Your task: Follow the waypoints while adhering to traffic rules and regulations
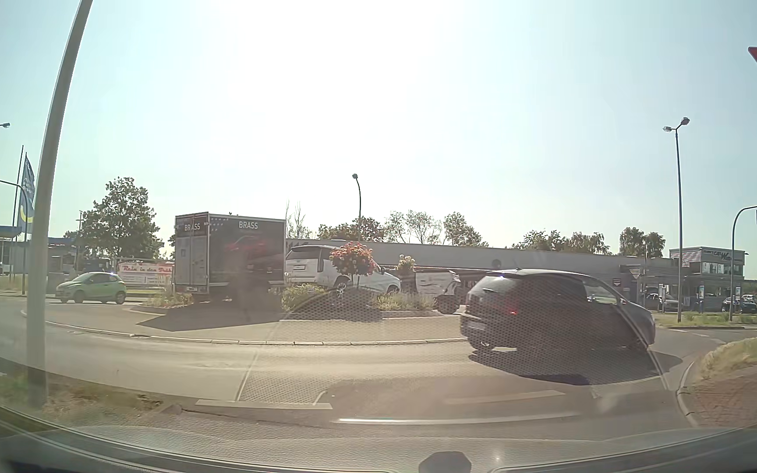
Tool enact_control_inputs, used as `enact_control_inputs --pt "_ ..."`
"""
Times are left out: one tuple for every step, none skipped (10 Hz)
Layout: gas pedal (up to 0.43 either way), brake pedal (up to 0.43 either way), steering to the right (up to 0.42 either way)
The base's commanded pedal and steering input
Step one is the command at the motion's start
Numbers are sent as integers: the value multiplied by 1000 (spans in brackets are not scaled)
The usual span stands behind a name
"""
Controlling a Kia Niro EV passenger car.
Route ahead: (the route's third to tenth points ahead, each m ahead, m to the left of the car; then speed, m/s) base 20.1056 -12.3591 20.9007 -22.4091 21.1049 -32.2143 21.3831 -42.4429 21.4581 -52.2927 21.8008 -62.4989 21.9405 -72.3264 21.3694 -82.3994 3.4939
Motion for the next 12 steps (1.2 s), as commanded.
enact_control_inputs --pt "189 30 138" --pt "189 30 152" --pt "220 30 170" --pt "220 30 196" --pt "220 30 217" --pt "220 30 226" --pt "220 30 234" --pt "197 30 240" --pt "197 30 244" --pt "197 30 245" --pt "197 30 246" --pt "197 30 246"
